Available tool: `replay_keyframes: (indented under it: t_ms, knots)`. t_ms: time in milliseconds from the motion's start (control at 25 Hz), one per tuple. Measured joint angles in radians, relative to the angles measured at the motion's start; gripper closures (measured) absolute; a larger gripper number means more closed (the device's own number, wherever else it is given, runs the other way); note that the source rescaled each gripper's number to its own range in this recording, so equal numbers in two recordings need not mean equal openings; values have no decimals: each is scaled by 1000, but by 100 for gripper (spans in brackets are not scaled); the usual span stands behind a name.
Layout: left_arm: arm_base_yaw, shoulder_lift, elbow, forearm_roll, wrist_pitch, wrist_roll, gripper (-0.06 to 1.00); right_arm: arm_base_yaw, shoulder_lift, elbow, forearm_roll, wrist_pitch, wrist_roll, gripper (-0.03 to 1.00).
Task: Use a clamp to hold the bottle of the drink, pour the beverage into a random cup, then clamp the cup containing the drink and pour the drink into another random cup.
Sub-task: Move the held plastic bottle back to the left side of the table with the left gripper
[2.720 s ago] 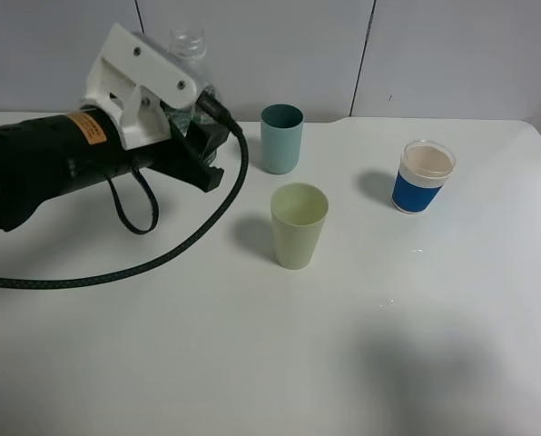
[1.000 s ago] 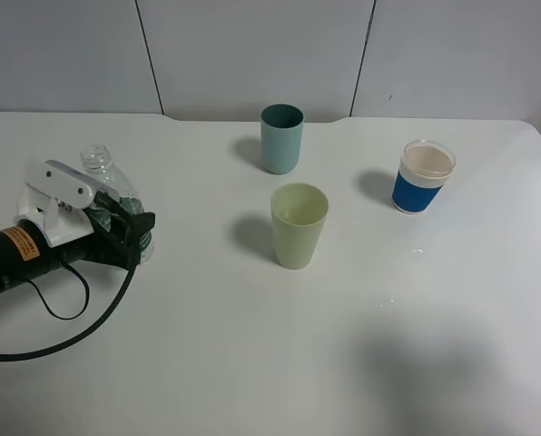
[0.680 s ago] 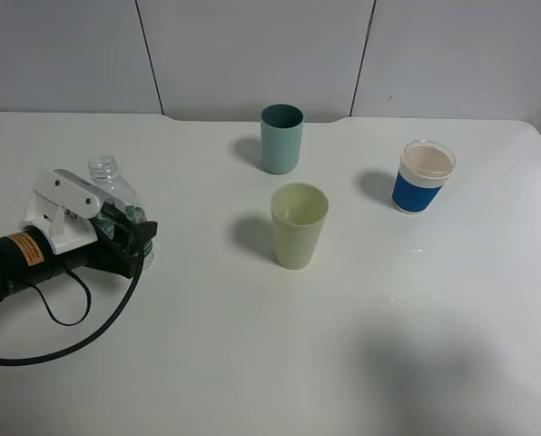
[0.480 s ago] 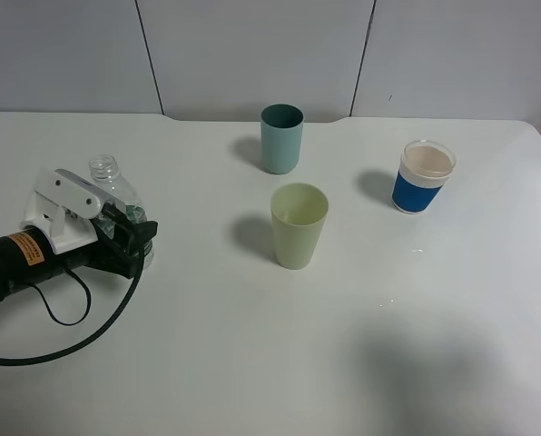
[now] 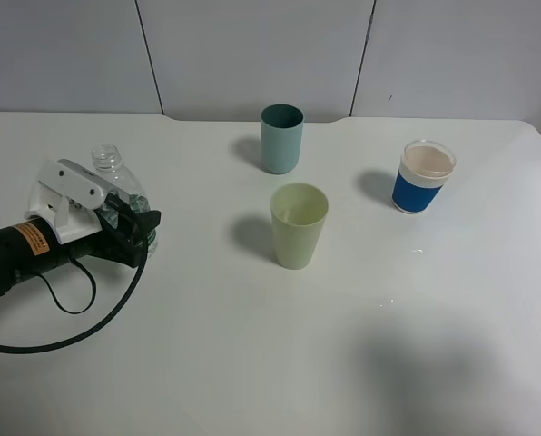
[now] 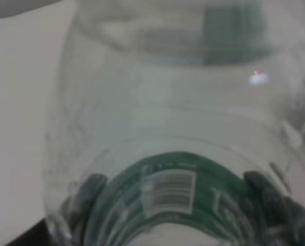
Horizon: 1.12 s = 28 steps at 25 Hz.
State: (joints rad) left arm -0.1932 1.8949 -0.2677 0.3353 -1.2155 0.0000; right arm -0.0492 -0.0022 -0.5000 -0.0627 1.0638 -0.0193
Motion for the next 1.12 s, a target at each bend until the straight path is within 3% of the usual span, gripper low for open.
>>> replay_keyframes:
  t_ms: [880,920,960,1040,1120]
  knots:
    - [0,31,-2,19,-11,46,85,0,0,0,0,0,0,-3]
    - [0,31,-2,19,-11,46,73,0,0,0,0,0,0,-3]
    - [0,31,-2,19,-8,49,52,0,0,0,0,0,0,-3]
    - [0,31,-2,19,-8,49,49,0,0,0,0,0,0,-3]
    - [0,32,-2,19,-8,49,18,0,0,0,0,0,0,-3]
